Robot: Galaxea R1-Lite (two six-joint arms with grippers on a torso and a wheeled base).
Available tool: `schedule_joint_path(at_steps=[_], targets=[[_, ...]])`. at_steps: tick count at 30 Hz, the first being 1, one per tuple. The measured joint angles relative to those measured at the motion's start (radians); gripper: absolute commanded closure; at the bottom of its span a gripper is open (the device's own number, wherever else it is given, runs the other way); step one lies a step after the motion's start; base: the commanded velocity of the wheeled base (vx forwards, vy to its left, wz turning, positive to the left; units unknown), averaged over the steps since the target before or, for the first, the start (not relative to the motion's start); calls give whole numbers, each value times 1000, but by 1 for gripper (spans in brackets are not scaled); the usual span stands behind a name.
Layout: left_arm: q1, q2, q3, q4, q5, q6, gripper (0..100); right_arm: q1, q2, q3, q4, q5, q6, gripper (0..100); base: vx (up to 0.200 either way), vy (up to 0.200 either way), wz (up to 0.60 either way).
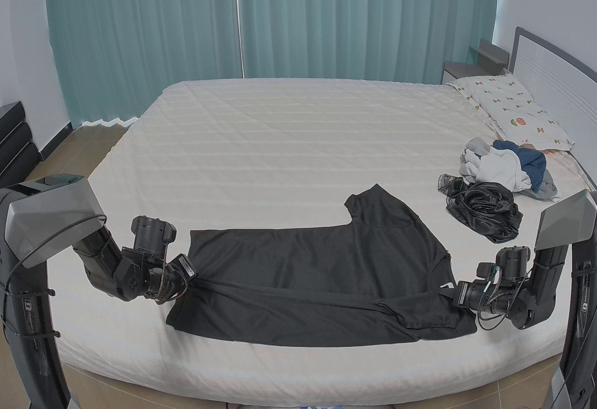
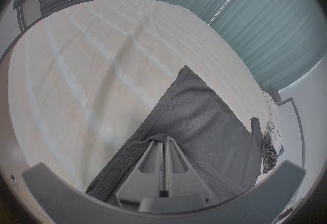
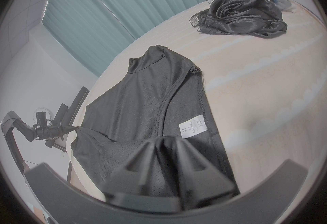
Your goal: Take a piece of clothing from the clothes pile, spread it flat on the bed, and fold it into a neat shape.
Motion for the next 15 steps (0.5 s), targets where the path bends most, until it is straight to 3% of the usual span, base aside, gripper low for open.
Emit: schedule_joint_path(at_steps=[15], targets=[[-1,23,-7,-1,3,3,100,-15,1,-22,-143,7,118,100,0,0,0]])
